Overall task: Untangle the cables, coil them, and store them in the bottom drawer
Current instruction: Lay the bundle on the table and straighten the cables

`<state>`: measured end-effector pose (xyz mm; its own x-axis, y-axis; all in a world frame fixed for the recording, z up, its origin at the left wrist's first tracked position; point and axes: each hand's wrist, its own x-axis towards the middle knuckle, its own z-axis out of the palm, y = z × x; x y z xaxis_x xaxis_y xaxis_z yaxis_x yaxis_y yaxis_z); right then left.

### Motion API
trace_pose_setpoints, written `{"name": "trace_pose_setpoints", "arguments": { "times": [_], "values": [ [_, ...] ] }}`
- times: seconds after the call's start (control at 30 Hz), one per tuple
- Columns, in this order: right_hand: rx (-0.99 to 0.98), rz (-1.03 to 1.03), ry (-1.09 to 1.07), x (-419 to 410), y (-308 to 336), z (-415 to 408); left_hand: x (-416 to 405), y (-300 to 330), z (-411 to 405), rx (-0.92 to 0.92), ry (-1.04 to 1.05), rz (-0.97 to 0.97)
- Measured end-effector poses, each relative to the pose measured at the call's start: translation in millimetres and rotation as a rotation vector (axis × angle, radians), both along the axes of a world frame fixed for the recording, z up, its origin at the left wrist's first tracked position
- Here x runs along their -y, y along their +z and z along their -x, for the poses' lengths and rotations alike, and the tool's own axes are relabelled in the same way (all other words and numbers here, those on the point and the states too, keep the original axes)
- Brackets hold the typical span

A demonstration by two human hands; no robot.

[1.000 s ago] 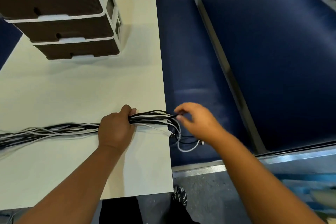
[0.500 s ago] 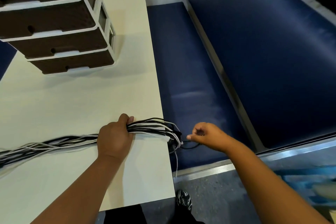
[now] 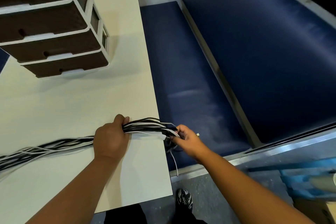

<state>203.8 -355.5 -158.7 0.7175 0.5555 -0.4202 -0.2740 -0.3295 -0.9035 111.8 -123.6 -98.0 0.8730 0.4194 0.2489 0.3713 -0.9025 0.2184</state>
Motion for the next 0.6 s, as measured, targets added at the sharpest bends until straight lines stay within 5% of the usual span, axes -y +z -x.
{"name": "trace_pose_setpoints", "arguments": {
  "times": [0.6],
  "values": [
    [0.449,0.622,0.349,92.3,50.9,-115.4,0.4,1.7,0.5,-0.025,-0.038,-0.003]
  ]
}}
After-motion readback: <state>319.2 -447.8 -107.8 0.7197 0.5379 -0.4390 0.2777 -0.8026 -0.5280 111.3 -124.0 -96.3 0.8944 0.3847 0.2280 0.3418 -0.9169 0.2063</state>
